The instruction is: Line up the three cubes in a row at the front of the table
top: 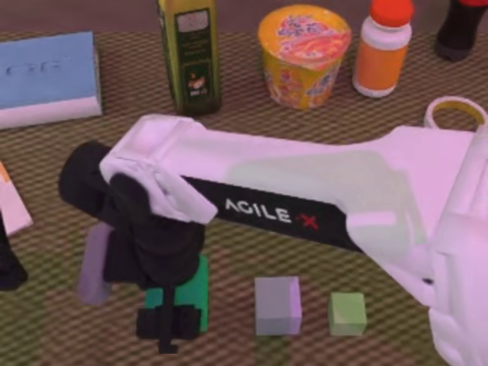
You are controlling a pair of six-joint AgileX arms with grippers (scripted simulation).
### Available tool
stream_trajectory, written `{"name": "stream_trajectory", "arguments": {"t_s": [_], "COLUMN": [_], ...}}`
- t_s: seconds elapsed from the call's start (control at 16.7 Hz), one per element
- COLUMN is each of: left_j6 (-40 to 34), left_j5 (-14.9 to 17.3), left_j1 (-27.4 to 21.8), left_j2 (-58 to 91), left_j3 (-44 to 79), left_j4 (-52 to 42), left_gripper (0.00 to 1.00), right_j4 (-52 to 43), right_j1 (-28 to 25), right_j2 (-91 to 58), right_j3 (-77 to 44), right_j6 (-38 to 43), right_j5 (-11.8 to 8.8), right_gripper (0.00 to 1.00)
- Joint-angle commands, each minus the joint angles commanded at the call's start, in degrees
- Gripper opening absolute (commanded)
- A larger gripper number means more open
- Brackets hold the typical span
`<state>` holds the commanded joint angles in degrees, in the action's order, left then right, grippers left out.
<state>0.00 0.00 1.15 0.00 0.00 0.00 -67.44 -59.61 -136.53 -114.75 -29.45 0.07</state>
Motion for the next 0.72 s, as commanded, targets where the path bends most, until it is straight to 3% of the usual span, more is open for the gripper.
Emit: {"name": "stream_trajectory", "arguments": {"t_s": [0.42,0.72], "left_j6": [0.00,0.00], "left_j5": [0.00,0.00], "left_j1": [0.00,0.00], "left_j2": [0.00,0.00], "left_j3": [0.00,0.00], "left_j4": [0.00,0.00], "left_gripper": [1.00,1.00], "right_j4": [4.02,4.02], "right_j1": [-0.19,-0.19], "right_j2": [-0.61,-0.61], "right_j3": [3.79,3.79], "right_j6": [-0.06,-0.06], "right_j5": [0.07,0.07], "right_gripper": [0.00,0.38]}}
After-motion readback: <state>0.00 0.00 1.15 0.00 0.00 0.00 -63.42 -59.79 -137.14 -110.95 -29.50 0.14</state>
